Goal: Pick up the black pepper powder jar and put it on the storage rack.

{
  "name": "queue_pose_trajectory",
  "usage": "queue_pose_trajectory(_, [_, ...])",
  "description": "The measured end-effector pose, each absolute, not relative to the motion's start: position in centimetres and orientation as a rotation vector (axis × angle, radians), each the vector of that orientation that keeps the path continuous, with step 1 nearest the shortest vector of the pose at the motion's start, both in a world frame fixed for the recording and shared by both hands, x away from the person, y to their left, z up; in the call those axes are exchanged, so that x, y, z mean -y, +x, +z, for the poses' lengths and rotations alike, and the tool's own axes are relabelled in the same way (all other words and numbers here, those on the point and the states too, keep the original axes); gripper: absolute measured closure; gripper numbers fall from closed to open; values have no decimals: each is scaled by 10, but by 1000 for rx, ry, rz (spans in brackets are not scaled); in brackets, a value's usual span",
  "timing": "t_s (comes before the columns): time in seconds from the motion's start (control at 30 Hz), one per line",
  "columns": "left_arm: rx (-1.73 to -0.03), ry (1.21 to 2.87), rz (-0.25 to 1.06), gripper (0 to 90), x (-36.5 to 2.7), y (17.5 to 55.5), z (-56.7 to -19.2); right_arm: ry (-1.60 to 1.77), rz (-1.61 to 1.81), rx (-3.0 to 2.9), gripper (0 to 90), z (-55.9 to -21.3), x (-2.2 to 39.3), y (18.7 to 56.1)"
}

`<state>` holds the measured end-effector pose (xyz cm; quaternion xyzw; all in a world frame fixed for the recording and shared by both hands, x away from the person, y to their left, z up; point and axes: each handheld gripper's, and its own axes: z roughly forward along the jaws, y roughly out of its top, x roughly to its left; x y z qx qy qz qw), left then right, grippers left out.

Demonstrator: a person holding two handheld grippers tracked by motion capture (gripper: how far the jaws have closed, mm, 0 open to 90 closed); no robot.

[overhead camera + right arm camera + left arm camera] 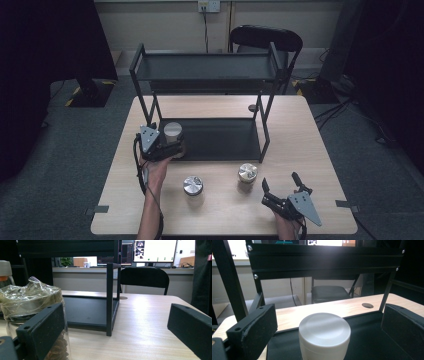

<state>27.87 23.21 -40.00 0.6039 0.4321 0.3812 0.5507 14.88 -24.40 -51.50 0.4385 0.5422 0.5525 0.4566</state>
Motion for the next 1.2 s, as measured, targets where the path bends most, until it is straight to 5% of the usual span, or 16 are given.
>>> queue_pose_trajectory(1.2, [-997,1333,951,0,-244,238,-406,1082,1361,-1335,1,-515,244,149])
